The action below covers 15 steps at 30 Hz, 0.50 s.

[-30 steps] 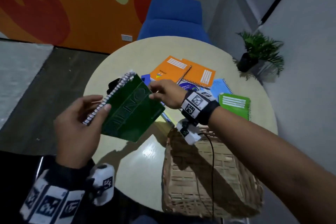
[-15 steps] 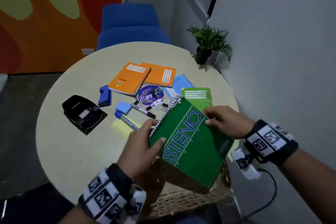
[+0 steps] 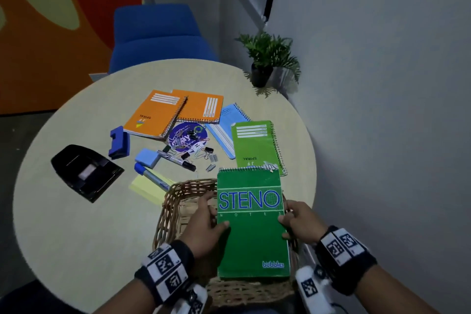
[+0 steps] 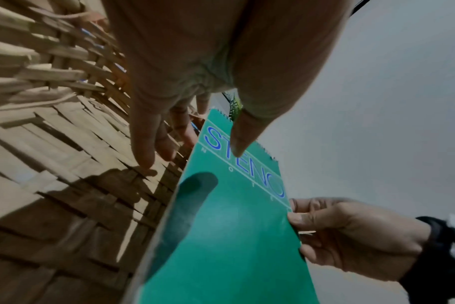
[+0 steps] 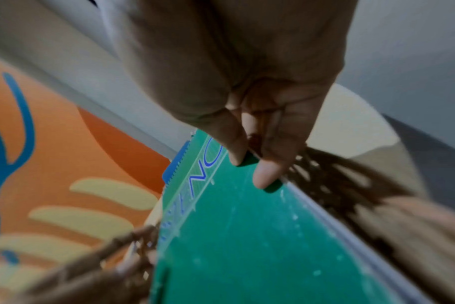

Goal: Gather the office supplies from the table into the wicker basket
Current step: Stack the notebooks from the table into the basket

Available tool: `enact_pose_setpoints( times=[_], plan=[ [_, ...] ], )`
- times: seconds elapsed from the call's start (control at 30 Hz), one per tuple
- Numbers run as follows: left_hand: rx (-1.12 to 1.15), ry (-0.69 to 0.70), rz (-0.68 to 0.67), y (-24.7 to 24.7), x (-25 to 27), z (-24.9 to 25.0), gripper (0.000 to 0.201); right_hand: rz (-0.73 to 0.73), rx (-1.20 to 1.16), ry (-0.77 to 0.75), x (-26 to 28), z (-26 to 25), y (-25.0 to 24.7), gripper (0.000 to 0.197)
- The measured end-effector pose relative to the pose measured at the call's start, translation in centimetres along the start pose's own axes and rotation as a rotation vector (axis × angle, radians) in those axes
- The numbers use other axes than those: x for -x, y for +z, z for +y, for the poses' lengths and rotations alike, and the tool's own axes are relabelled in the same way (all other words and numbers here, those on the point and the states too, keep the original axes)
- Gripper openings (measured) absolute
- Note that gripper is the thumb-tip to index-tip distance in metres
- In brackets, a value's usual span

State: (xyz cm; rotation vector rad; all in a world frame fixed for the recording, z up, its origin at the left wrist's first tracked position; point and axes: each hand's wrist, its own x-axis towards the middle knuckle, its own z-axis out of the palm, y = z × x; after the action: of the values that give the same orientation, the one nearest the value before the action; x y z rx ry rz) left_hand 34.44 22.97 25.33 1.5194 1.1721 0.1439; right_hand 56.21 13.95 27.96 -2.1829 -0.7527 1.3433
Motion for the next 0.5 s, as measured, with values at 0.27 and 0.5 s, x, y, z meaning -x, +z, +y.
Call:
enact_pose_setpoints(
  times=[0.27,0.5],
  plan=[
    [-0.340,0.039,-0.068,2.1,-0.9,-1.3,0.061,0.192,0.910,-0.099,-0.8,0.9,3.4,0.024],
    [-0.442,-0.056,-0.190,2.8,-2.5,-2.0,0.059,0.099,1.127,-0.302,-1.8,1.4,5.6,0.078]
  ],
)
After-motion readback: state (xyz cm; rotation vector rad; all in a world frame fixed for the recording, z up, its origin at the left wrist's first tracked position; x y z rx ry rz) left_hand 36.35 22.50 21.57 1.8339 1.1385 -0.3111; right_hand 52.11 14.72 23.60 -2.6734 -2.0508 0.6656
